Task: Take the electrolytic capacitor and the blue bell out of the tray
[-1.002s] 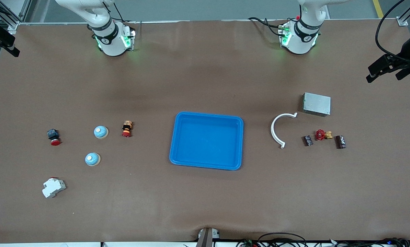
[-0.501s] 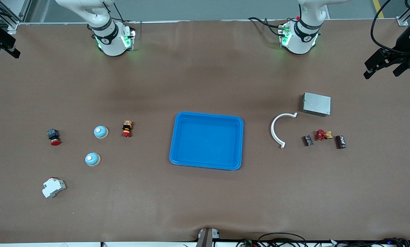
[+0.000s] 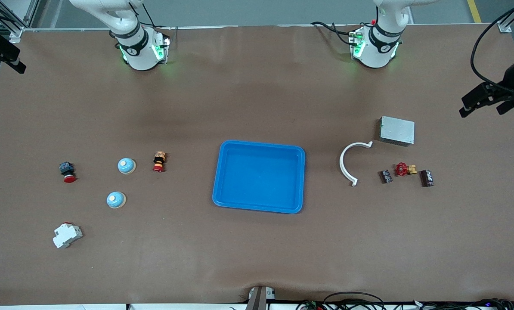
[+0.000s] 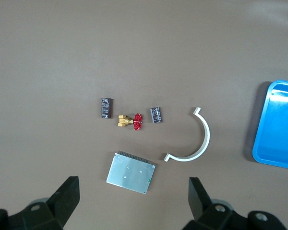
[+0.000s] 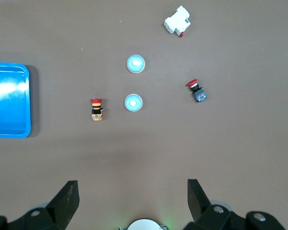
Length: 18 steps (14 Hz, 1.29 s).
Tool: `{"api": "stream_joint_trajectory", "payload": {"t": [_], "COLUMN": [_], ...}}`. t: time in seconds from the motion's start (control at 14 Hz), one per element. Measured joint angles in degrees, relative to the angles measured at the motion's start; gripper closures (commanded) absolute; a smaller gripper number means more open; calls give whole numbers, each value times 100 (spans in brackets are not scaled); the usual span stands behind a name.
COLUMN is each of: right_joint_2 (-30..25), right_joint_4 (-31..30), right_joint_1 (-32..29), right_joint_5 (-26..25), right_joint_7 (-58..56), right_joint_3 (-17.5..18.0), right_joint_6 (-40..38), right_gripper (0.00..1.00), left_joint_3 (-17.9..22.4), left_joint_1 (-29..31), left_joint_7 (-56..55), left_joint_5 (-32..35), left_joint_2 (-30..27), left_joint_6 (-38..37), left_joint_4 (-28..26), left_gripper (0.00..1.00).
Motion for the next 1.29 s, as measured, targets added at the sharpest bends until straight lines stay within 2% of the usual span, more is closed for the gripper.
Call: {"api": "stream_joint_trajectory", "payload": {"t": [0.21, 1.29], "right_joint_2": [0, 94], "right_joint_4": [0, -111], "right_joint_1": [0, 39], "right_joint_5": [1, 16], "right_joint_7": [1, -9], "right_joint_3": [-1, 47], "right_joint_6": [0, 27], "right_gripper": [0, 0], "left_joint_3": [-4, -7], "left_joint_1": [-5, -16], "left_joint_7": [-1, -1], "left_joint_5": [0, 0], "left_joint_2": [250, 266], "left_joint_6": [-131, -186], "left_joint_4": [261, 322], "left_gripper": [0, 0]}}
